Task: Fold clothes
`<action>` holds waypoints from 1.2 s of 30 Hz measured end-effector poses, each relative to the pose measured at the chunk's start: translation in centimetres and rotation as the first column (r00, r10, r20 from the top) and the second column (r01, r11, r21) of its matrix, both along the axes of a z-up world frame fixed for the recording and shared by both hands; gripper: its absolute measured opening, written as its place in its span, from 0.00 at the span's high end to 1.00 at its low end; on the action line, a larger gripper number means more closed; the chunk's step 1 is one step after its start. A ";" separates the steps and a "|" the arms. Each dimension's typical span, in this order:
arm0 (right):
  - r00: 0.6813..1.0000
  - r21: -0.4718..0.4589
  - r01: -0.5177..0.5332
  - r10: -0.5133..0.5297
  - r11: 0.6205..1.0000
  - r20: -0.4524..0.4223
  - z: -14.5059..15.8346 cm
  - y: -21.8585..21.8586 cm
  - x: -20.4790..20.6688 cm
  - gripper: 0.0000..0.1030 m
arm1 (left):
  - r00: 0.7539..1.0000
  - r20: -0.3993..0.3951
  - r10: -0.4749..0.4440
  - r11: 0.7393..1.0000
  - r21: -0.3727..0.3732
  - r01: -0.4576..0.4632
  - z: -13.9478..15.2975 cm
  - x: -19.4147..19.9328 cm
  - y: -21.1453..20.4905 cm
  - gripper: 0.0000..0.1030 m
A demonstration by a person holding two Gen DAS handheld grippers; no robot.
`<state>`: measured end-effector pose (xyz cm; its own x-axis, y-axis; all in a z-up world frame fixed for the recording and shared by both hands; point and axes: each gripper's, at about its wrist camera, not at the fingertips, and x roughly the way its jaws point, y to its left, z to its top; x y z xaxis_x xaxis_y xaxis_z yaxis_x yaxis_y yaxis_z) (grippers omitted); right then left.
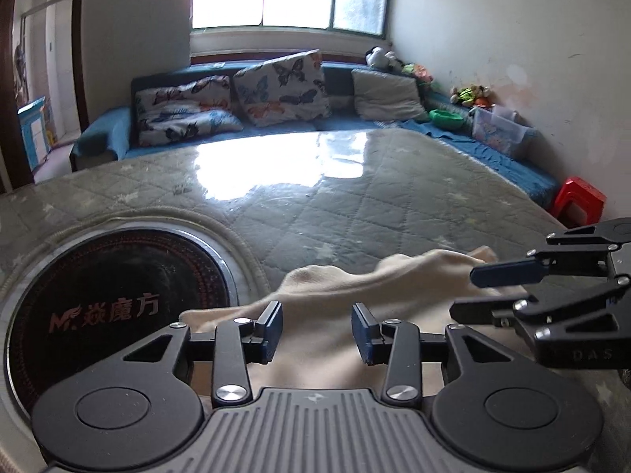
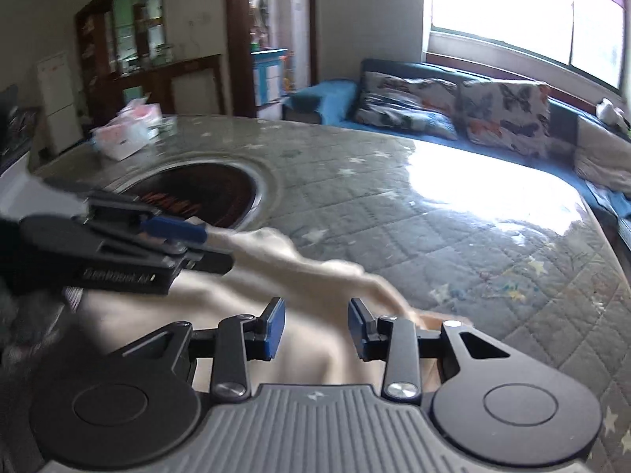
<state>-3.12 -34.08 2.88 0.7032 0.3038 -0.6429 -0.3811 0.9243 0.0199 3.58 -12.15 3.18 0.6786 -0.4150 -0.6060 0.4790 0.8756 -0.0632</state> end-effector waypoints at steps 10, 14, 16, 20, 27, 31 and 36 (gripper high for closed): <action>0.999 0.040 -0.031 0.032 0.999 -0.007 -1.3 -0.4 -5.1 0.67 | 1.000 0.000 -0.025 1.000 0.008 0.025 -1.5 -4.3 1.7 0.60; 1.000 0.076 -0.002 0.003 0.997 -0.014 -1.9 -1.1 -5.6 0.67 | 1.000 -0.007 -0.024 1.000 -0.004 0.024 -1.6 -4.7 2.0 0.60; 1.000 0.073 -0.004 0.005 0.997 -0.014 -1.9 -1.2 -6.0 0.67 | 0.999 -0.010 -0.032 0.999 -0.005 0.032 -1.5 -5.2 2.0 0.60; 0.999 0.072 -0.015 0.017 0.997 -0.027 -1.8 -1.7 -7.0 0.67 | 0.998 -0.014 -0.059 0.998 -0.015 0.059 -1.6 -6.8 2.1 0.60; 0.999 0.072 -0.027 0.030 0.997 -0.038 -1.6 -2.6 -10.3 0.67 | 0.994 -0.025 -0.107 0.993 -0.049 0.106 -1.6 -10.2 2.7 0.60; 0.998 0.083 -0.032 0.037 0.996 -0.058 -1.2 -3.1 -11.9 0.67 | 0.991 -0.034 -0.127 0.990 -0.064 0.124 -1.4 -10.7 3.0 0.59; 1.000 0.122 -0.004 0.007 0.993 -0.031 0.3 -3.7 -12.0 0.67 | 0.993 -0.043 -0.109 0.991 -0.081 0.105 -0.4 -9.5 3.5 0.59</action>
<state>-15.10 -37.79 3.21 0.6815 0.3849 -0.6224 -0.3836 0.9122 0.1440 -5.96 -8.60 2.76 0.5992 -0.5314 -0.5988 0.5645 0.8108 -0.1546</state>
